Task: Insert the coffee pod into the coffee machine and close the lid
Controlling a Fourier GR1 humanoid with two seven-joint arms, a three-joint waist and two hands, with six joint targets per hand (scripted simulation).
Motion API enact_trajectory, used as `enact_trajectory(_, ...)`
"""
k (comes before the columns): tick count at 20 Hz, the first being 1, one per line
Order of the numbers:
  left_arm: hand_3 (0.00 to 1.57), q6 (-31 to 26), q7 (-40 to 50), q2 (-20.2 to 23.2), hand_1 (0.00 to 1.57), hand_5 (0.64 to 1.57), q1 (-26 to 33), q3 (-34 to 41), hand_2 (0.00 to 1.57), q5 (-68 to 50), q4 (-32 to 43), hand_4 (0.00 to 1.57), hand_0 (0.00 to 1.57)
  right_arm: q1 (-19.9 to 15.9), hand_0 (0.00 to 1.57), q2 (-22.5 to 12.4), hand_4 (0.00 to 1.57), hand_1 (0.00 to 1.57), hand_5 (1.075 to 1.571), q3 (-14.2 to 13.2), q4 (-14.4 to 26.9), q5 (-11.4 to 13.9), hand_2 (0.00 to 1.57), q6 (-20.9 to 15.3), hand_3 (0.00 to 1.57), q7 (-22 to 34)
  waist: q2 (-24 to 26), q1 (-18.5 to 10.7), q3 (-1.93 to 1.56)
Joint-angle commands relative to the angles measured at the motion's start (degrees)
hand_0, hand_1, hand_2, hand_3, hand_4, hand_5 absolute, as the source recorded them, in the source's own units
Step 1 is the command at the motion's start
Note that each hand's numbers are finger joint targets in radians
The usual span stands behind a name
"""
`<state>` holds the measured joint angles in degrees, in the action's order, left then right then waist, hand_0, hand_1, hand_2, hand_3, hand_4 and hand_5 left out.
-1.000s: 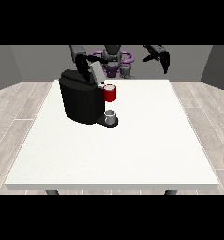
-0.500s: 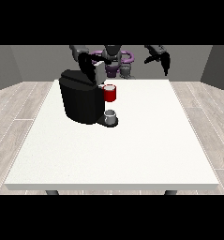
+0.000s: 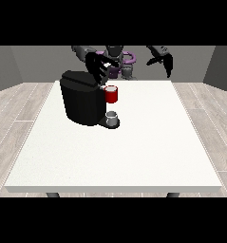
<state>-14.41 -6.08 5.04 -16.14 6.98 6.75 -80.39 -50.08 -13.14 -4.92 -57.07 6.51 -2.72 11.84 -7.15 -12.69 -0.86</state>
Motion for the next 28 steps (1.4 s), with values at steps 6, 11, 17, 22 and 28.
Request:
enact_trajectory(6, 0.0, -1.8, -2.2, -0.6, 0.0, 1.571, -2.4, -2.7, 0.0, 0.5, 0.0, 0.38, 0.0, -7.5, 0.0, 1.6, 0.24, 0.0, 1.571, 2.9, -4.0, 2.8, 0.0, -0.8, 0.0, -1.4, -3.8, -7.8, 0.87)
enact_trajectory(11, 0.0, -2.8, -1.8, 0.0, 0.0, 1.571, -4.7, -2.6, 0.0, -0.2, -0.2, 0.43, 0.0, -7.7, 0.0, -0.3, 0.15, 0.0, 1.571, 2.6, -7.3, 3.5, 0.0, -0.5, 0.0, 2.4, -5.3, -11.1, 0.84)
enact_trajectory(17, 0.0, -3.7, -1.5, 0.1, 0.0, 1.571, -6.8, -2.4, 0.0, -1.1, 0.7, 0.43, 0.0, -9.5, 0.0, -3.3, 0.0, 0.0, 1.571, 1.6, -12.1, 4.1, 0.0, 0.5, 0.0, 8.8, -6.4, -14.9, 0.84)
enact_trajectory(22, 0.0, -4.9, -1.5, -0.8, 0.0, 1.571, -10.0, -4.1, 0.0, -1.3, 0.4, 0.25, 0.0, -10.3, 0.0, -5.6, 0.0, 0.0, 1.571, 0.4, -13.2, 5.4, 0.0, 1.1, 0.0, 9.4, -10.5, -18.2, 0.78)
enact_trajectory(28, 0.0, -4.7, -1.1, -1.5, 0.0, 1.571, -13.0, -4.8, 0.0, -1.3, 0.0, 0.33, 0.0, -15.3, 0.0, -3.4, 0.0, 0.0, 1.571, -0.6, -11.1, 5.0, 0.0, -1.3, 0.0, 6.9, -13.2, -19.5, 0.88)
